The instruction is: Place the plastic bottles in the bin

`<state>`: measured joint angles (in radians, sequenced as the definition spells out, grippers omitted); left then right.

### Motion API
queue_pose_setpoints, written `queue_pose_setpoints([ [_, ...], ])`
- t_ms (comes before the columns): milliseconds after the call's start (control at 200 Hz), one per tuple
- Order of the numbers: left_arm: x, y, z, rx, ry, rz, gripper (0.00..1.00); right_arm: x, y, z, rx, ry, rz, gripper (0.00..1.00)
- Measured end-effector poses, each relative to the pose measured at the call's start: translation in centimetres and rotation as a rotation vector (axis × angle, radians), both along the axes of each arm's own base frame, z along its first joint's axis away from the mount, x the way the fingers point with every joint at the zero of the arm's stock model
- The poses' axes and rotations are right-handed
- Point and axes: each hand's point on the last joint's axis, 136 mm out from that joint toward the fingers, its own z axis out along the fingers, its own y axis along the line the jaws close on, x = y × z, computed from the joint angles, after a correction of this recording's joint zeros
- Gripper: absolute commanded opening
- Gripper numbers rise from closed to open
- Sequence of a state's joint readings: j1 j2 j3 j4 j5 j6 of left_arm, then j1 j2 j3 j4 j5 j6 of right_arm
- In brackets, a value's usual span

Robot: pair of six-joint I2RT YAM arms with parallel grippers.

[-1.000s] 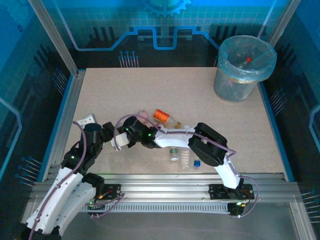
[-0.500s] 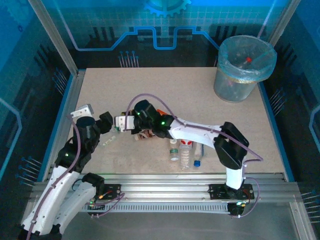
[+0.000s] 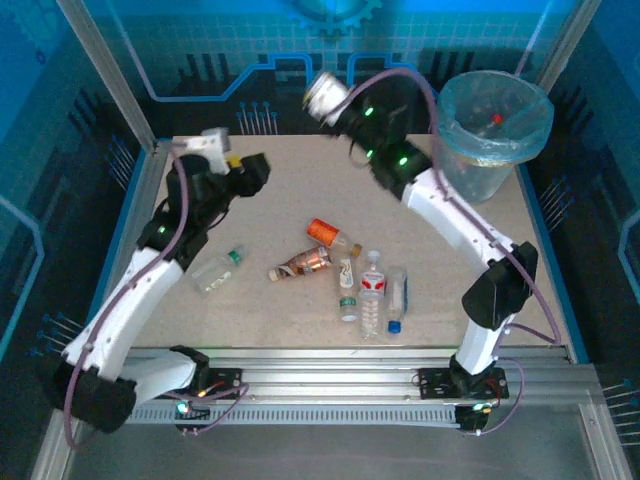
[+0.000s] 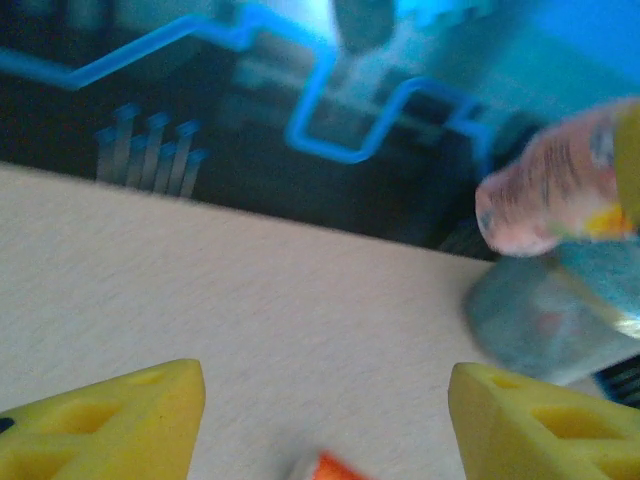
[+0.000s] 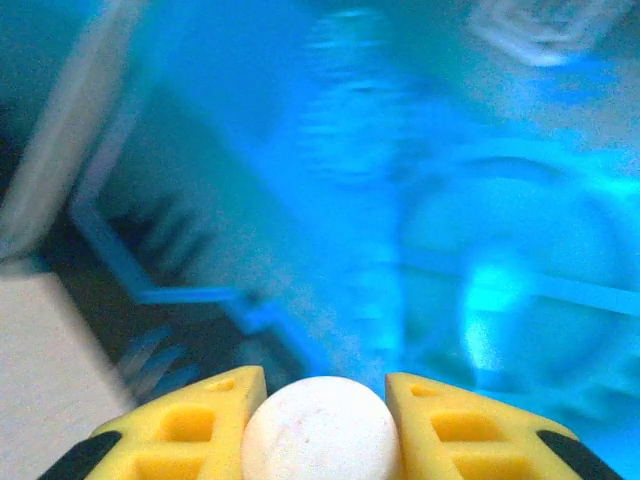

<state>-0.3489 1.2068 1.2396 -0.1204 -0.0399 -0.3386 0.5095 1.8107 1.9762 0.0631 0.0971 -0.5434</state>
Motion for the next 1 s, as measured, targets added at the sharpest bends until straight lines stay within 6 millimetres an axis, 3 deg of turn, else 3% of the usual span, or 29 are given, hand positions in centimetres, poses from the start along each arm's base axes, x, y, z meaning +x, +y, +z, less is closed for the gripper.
queue_pose_setpoints([
  [130,1.5,-6.2,3.6,0.000,-0.068,-0.180,0.70,4.4,-9.8,7.9,0.218,-0.090,-0.264,0.00],
  [195,1.9,-8.6,4.6,-0.002,-0.088,-0.247,0.70,5.9,-14.0,9.8,0.305,-0.124,-0.374,0.00],
  [270,2.3,-10.5,5.0,-0.001,-0.092,-0.301,0.71,7.2,-18.1,10.3,0.380,-0.161,-0.487,0.00],
  [375,2.8,-12.0,4.2,0.021,-0.075,-0.346,0.71,10.1,-22.2,6.7,0.383,-0.114,-0.643,0.00],
  [520,3.3,-12.5,2.2,0.058,-0.034,-0.367,0.71,13.5,-25.6,-0.2,0.322,0.014,-0.822,0.00],
  [610,3.6,-12.9,1.4,0.064,-0.020,-0.380,0.71,14.2,-27.1,-2.7,0.288,0.057,-0.908,0.00],
  [785,4.3,-13.6,-0.4,0.072,0.016,-0.394,0.71,14.5,-28.2,-5.4,0.247,0.066,-1.012,0.00],
  [1000,4.4,-13.7,-0.7,0.065,0.022,-0.398,0.71,15.0,-29.2,-11.4,0.177,0.116,-1.101,0.00],
])
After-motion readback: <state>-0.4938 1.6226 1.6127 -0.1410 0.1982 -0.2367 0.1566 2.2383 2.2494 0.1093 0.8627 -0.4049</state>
